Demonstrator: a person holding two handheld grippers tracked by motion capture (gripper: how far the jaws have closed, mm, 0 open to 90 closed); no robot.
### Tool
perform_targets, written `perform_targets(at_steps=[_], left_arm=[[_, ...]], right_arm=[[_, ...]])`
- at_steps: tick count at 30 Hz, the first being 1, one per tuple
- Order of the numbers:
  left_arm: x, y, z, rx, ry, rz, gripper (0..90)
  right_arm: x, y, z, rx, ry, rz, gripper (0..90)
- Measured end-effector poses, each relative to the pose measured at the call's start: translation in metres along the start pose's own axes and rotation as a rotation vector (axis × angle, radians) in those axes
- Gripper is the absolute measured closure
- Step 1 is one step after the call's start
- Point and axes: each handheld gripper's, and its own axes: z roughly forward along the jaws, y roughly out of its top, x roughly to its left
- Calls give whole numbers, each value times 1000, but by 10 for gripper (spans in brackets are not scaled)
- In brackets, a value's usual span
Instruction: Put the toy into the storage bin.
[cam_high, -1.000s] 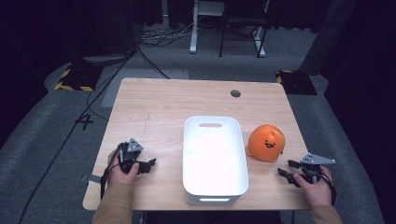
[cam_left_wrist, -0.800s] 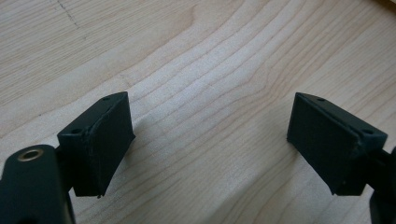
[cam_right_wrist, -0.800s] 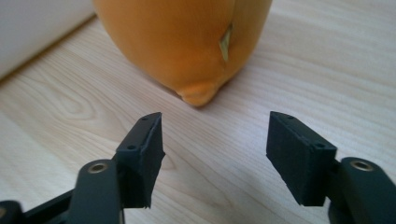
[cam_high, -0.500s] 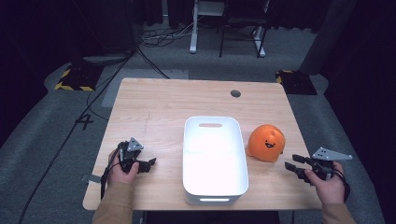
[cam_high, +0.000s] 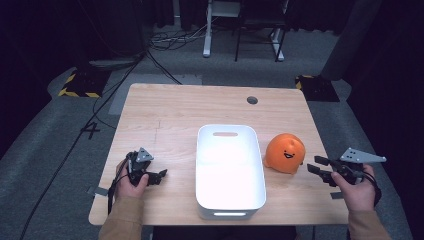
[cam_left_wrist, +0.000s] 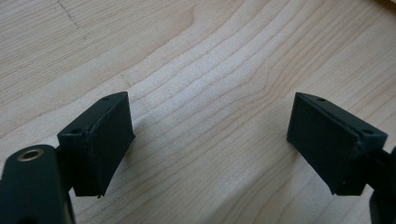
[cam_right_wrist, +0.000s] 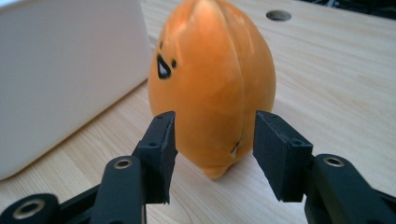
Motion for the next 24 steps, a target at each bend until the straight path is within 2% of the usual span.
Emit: perform_targets(at_steps=[12, 14, 24], left_arm=[[0, 0, 0, -1, 0, 1, 148], [0, 0, 0, -1, 0, 1, 148], [0, 0, 0, -1, 0, 1, 148]], right_arm=[[3, 27, 1, -40, 15, -33, 519], [4, 36, 4, -51, 27, -52, 520], [0, 53, 19, -66, 51, -71, 535]])
